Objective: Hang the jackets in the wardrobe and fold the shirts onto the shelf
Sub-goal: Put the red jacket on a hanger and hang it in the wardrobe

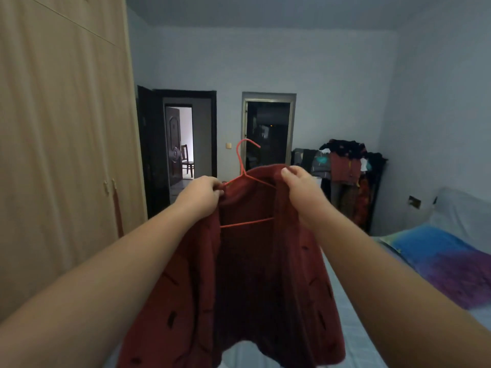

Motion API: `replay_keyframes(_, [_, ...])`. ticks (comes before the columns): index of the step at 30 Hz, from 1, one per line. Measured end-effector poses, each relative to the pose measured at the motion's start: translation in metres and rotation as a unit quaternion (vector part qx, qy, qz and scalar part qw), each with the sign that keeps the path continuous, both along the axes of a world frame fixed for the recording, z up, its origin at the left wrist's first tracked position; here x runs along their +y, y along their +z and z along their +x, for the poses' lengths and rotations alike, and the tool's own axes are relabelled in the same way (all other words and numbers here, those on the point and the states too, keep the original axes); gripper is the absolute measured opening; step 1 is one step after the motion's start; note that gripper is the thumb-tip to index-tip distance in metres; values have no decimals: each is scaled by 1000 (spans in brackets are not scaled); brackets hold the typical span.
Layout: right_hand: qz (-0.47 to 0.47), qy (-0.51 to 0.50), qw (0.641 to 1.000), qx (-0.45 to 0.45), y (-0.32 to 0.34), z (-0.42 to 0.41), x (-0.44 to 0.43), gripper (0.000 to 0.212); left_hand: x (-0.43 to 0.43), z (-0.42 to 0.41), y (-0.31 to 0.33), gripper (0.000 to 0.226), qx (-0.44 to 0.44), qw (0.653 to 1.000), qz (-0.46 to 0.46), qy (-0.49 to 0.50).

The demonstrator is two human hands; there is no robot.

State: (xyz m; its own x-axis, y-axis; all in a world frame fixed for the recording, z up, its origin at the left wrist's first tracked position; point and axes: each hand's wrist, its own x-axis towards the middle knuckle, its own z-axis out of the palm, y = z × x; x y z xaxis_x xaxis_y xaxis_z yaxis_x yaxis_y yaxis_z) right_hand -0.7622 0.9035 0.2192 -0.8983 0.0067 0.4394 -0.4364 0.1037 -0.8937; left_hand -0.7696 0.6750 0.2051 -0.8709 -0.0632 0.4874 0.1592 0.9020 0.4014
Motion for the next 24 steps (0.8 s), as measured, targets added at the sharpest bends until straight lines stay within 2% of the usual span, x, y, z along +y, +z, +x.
replay_keyframes(2, [124, 6, 990, 72, -19, 1, -8, 12, -1, -3, -1, 16, 25, 998, 50, -4])
replay_keyframes(4, [277, 25, 955, 103, -42, 0, -8, 15, -3, -3, 3, 16, 44, 995, 82, -21])
replay_keyframes(6, [390, 62, 918, 38, -56, 1, 2, 30, -4, 0, 9, 16, 58, 994, 82, -45])
replay_keyframes(9, [569, 121, 810, -69, -55, -1, 23, 26, -5, 6, 15, 19, 73, 993, 71, -61])
replay_keyframes(10, [581, 114, 802, -84, -49, -2, 28, 24, -5, 8, 17, 20, 80, 992, 74, -64])
replay_keyframes(11, [552, 99, 824, -86, -40, -3, 33, 22, -6, 9, 18, 21, 88, 991, 79, -66])
replay_keyframes(12, [500, 65, 861, -64, -29, -5, 38, 22, -6, 10, 19, 21, 98, 989, 84, -69])
replay_keyframes(13, [448, 12, 894, -10, -19, -7, 43, 21, -7, 11, 20, 22, 108, 987, 91, -70])
replay_keyframes(14, [403, -47, 912, 60, -10, -10, 47, 18, -8, 12, 21, 22, 117, 986, 98, -73])
replay_keyframes(16, [360, -111, 911, 169, 2, -16, 53, 12, -9, 16, 21, 19, 128, 982, 115, -81])
replay_keyframes(18, [395, -85, 892, 203, 3, -28, 52, 41, -8, 22, 21, 18, 130, 978, 130, -96])
replay_keyframes(20, [446, -54, 867, 215, -1, -38, 45, 59, -5, 29, 19, 16, 124, 978, 119, -115])
replay_keyframes(22, [450, -27, 862, 232, -8, -45, 33, 56, -3, 37, 18, 14, 120, 981, 93, -123])
replay_keyframes(24, [414, -8, 877, 244, -19, -46, 21, 38, -7, 42, 17, 11, 116, 984, 78, -111])
